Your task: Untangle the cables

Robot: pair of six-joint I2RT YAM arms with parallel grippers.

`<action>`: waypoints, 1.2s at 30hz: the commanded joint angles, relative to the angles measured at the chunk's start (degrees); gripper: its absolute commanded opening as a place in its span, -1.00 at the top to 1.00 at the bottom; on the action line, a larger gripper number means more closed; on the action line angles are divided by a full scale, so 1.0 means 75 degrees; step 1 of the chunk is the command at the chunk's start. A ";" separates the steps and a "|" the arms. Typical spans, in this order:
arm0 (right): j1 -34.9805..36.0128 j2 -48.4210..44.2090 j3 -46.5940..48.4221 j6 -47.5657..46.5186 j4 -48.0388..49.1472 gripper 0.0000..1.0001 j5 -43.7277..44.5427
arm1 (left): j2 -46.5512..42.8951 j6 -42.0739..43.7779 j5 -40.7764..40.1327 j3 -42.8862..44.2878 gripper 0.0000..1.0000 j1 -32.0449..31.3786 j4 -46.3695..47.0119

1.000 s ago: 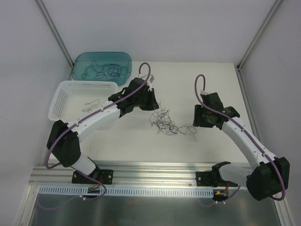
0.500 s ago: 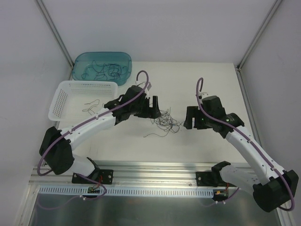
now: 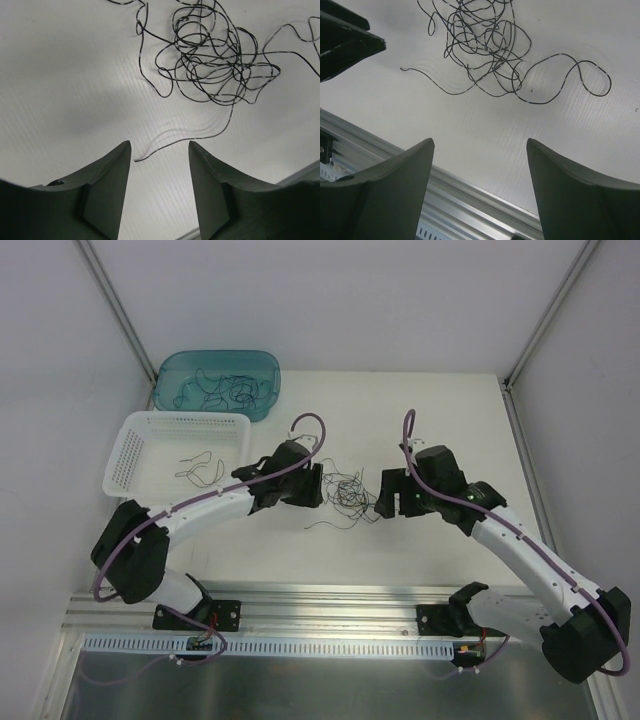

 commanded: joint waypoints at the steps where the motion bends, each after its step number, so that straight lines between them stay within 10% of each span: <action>1: 0.0109 -0.0053 -0.0115 0.0321 0.0441 -0.57 -0.0207 | 0.0695 0.0028 -0.0625 0.0560 0.07 0.0001 0.0374; 22: 0.0390 0.0649 0.0259 0.0157 0.1109 -0.57 -0.0325 | 0.2913 -0.0547 -0.0181 0.1710 0.69 0.0481 0.0749; 25: 0.0449 0.1176 0.0470 0.0157 0.1320 -0.64 -0.0231 | 0.2773 -0.0547 -0.0088 0.1593 1.00 0.0481 0.0749; 36: 0.0707 0.3941 0.1969 0.0438 0.1625 -0.73 0.0413 | 0.0618 -0.0629 -0.0029 0.0070 1.00 0.0481 0.0738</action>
